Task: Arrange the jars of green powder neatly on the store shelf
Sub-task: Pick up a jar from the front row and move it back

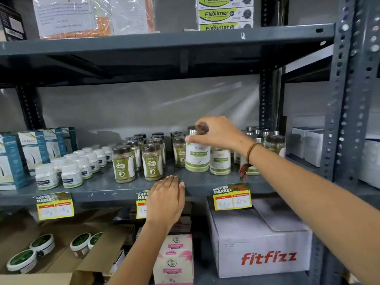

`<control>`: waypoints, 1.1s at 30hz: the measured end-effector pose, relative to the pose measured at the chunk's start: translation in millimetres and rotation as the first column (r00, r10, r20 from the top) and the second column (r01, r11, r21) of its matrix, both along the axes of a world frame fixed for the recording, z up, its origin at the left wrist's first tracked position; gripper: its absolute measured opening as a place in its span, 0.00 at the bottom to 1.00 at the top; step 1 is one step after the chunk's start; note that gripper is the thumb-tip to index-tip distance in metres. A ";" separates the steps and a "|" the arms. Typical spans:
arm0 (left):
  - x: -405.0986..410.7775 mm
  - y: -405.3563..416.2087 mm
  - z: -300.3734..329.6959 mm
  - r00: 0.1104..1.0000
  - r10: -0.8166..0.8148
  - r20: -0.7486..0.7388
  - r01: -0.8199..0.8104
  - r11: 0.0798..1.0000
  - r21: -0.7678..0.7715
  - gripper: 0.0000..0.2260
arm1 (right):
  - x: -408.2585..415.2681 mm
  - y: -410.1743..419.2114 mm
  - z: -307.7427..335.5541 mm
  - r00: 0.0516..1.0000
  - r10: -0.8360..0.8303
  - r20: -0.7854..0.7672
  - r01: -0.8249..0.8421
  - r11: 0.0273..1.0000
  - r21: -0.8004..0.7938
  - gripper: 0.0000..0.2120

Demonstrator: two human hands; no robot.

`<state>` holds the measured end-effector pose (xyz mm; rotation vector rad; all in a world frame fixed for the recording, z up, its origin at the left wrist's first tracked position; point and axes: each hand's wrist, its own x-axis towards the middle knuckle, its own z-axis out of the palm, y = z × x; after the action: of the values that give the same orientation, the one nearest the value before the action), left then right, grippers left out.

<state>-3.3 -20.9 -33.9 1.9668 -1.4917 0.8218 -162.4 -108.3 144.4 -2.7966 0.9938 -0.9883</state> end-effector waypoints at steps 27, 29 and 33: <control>-8.6 3.9 1.4 0.999 0.013 -0.051 -0.015 0.999 -0.039 0.19 | -193.4 -72.4 9.1 0.729 -0.604 -0.323 0.619 0.783 -0.066 0.37; -8.7 4.1 0.9 0.999 0.012 -0.049 -0.015 0.999 -0.045 0.19 | -192.3 -74.8 7.1 0.718 -0.603 -0.347 0.622 0.780 -0.069 0.36; -8.4 3.8 1.0 0.998 0.008 -0.058 -0.010 0.999 -0.031 0.20 | -190.4 -78.4 5.7 0.689 -0.605 -0.399 0.636 0.769 -0.068 0.32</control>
<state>-11.7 -17.1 -32.8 1.9594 -1.4295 0.7799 -352.8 -186.7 150.1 -2.6708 2.0854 -0.3390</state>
